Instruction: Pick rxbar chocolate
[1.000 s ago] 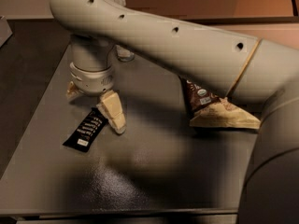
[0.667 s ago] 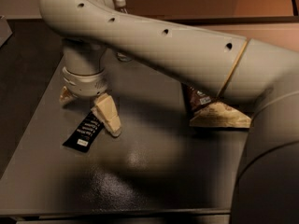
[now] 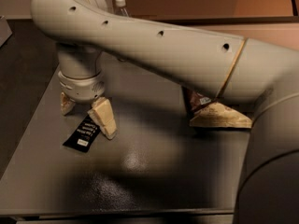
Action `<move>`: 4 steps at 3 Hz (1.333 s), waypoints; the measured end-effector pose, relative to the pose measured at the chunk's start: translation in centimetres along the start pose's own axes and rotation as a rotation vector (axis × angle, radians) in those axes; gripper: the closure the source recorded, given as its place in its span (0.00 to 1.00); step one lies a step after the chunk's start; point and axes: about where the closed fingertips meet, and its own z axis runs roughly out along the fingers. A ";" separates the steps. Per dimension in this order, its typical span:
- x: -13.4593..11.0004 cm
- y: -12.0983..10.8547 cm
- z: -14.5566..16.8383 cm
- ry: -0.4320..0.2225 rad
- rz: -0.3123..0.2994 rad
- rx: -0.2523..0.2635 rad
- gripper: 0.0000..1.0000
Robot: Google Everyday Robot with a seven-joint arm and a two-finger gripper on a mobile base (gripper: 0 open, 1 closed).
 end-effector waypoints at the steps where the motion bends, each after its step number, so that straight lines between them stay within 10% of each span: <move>1: 0.1 0.3 -0.2 0.006 0.000 -0.001 0.38; 4: 0.6 0.1 -2.7 0.015 0.033 0.040 1.00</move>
Offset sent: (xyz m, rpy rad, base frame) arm 0.0024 -0.0134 0.0097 -0.0193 -0.0030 -0.0122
